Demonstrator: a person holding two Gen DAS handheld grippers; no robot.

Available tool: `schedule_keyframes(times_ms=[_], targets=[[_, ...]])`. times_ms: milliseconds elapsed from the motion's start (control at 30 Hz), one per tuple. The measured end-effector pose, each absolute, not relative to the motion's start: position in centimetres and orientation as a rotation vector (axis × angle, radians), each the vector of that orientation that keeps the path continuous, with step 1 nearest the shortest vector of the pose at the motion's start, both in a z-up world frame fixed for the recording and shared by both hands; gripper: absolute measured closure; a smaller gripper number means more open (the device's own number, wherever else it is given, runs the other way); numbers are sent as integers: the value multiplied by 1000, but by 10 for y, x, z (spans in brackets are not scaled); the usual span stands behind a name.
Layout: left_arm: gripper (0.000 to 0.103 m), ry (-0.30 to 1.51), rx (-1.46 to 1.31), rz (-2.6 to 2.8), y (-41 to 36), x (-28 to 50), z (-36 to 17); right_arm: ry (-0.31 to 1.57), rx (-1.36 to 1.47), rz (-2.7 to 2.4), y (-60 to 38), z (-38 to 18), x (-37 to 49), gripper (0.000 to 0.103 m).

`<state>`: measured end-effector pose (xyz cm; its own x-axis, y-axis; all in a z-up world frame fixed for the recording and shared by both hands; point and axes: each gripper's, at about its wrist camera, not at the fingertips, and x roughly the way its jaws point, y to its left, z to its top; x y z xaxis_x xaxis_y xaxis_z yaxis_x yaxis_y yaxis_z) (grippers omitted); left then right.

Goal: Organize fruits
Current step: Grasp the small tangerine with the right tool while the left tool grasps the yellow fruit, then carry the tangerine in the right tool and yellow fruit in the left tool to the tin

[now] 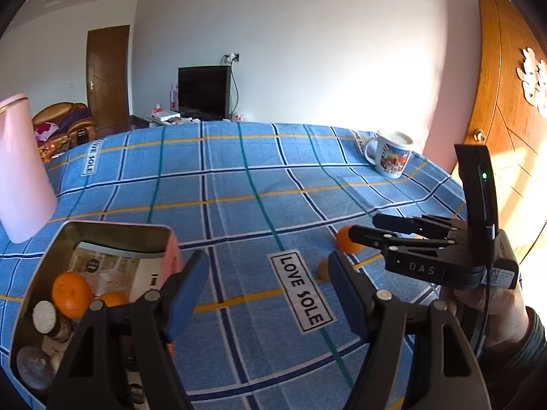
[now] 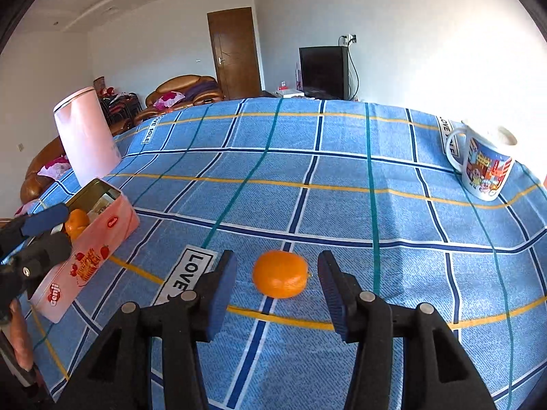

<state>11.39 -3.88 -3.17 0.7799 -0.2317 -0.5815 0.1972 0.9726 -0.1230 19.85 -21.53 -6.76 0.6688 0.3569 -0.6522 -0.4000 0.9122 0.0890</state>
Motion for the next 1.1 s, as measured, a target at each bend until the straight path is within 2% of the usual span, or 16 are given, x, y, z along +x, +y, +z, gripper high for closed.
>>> schedule_keyframes(times_ms=[300,333,733,867,1000,1033,1100], targets=[[29,708,-9,-245,-71,133,-52,855,-56,449,-208,-87,223,53],[29,710,-7,-248,-72,134,-52,870,-46,449,-210,-89,226,62],[31,801,33,-334,-108,153,-65,759,-2,360,-248,-73,213,62],[57,877,47,-368,-118,165,-76,748,13,363,-251,-72,212,62],[69,887,46,-356,-119,169,-78,739,7,367,-250,-71,210,62],[76,886,46,-354,-119,169,-78,737,7,370,-250,-71,209,62],[76,883,45,-368,-119,167,-78,730,12,375,-250,-70,208,62]])
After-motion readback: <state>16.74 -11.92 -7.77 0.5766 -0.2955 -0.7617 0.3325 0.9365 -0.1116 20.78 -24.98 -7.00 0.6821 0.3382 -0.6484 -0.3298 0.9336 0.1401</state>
